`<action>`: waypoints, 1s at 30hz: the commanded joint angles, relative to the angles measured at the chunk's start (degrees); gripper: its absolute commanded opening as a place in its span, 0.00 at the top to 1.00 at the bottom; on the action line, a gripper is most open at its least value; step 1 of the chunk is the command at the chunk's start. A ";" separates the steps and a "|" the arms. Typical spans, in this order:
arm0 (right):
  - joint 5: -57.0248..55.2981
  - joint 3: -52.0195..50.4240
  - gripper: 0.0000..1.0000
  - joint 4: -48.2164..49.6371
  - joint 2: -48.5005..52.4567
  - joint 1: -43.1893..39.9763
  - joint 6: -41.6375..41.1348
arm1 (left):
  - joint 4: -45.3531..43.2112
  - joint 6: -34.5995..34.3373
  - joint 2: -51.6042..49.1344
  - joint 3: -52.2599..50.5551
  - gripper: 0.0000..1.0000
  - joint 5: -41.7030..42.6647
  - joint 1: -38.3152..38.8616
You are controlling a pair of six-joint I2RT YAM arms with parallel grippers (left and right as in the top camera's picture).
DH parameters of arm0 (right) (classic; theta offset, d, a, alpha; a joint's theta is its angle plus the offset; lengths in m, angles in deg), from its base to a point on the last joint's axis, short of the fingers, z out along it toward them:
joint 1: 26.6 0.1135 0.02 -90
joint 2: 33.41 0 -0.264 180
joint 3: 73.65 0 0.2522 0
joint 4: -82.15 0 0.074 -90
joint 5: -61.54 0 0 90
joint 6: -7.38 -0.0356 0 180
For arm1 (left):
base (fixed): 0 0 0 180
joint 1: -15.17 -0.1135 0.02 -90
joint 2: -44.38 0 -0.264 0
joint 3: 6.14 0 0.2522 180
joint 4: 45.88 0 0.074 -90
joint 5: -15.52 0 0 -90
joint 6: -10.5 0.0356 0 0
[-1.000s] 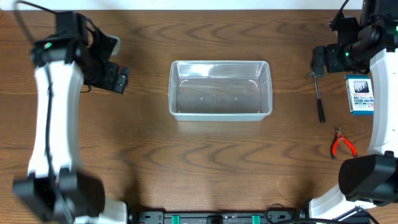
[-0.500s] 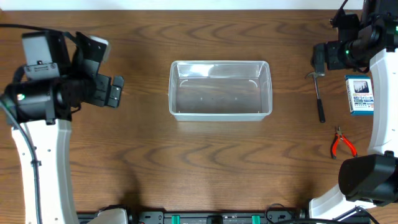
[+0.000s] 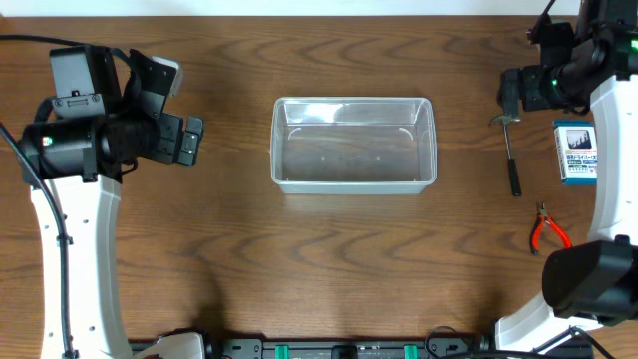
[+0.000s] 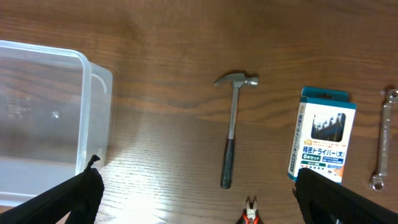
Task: Pack container
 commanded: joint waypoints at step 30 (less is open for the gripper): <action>-5.27 -0.37 0.02 2.84 22.03 -4.63 5.49 | -0.09 -0.26 -0.31 0.00 0.02 0.74 -0.35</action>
